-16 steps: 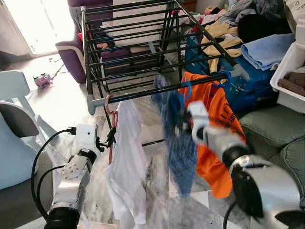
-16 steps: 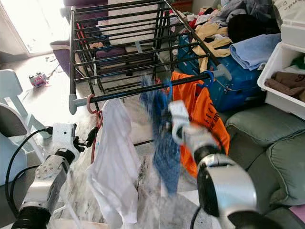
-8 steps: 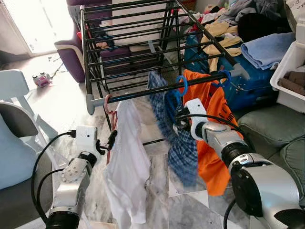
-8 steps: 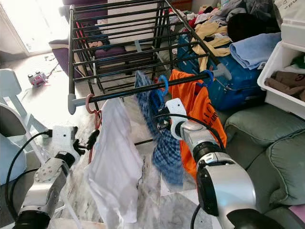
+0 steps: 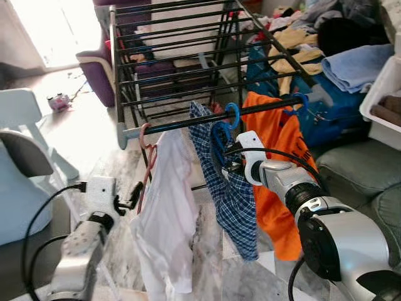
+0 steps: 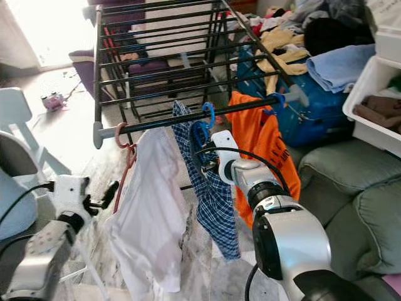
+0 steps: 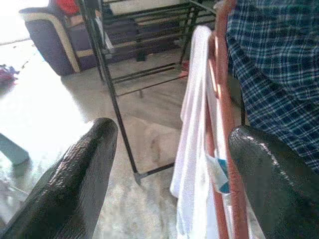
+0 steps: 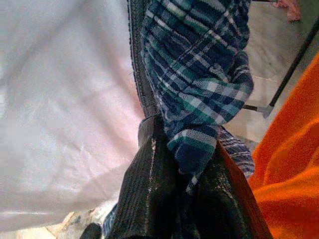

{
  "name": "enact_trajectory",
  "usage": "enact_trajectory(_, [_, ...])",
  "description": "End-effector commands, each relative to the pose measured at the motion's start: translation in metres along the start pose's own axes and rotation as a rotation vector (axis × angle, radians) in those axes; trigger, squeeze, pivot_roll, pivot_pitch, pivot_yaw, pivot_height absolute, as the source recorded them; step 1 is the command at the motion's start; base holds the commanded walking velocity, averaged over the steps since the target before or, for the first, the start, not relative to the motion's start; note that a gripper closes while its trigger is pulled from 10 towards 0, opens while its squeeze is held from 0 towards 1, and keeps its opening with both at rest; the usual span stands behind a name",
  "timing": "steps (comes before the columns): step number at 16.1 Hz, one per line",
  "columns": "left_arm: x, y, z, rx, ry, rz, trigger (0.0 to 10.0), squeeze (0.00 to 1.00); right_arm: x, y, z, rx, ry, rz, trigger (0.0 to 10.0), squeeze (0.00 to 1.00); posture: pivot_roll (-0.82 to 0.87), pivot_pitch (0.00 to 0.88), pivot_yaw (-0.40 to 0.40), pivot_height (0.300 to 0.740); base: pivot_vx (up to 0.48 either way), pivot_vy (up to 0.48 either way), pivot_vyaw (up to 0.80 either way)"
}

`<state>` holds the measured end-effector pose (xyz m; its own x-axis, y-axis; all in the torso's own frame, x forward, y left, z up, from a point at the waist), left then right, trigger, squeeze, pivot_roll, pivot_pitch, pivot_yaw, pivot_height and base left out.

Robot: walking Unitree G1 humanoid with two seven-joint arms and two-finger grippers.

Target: Hang hanger

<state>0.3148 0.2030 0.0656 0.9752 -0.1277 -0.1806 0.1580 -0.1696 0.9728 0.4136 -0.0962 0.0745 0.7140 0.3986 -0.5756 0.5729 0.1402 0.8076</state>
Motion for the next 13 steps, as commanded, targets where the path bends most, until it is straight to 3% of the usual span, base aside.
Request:
enact_trajectory(1, [-0.005,0.004,-0.009,0.017,0.013,0.000,10.0,0.00,0.002,-0.004,-0.004,-0.005,0.000,-0.018,10.0,0.00,0.17,0.009,0.022,0.740,0.000,0.000,0.00])
enact_trajectory(8, [-0.013,0.009,-0.012,0.057,-0.024,-0.030,10.0,0.00,0.005,-0.038,0.002,0.137,-0.052,-0.052,10.0,0.00,0.21,0.014,0.079,0.740,0.000,0.000,0.00])
enact_trajectory(11, [-0.008,0.011,-0.008,0.050,-0.036,-0.033,10.0,0.00,0.000,-0.046,0.019,0.188,-0.108,-0.043,10.0,0.00,0.17,0.016,0.089,0.740,0.000,0.000,0.00])
enact_trajectory(13, [-0.005,0.012,-0.002,0.035,-0.044,-0.027,10.0,0.00,-0.004,-0.044,0.030,0.168,-0.145,-0.022,10.0,0.00,0.15,0.014,0.083,0.740,0.000,0.000,0.00])
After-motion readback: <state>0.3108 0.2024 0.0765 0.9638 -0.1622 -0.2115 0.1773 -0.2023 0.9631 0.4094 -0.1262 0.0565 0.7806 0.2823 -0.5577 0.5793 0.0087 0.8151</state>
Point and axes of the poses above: a point about 5 cm out from each wrist's last joint towards the gripper, its own x axis pointing out of the wrist towards the gripper, its own y axis along the axis of the wrist's last joint, z = x × y, the point moved 5 cm from there along x, pointing out of the wrist towards the gripper, and after that the axes turned 7 degrees about x, right-handed, at the moved point
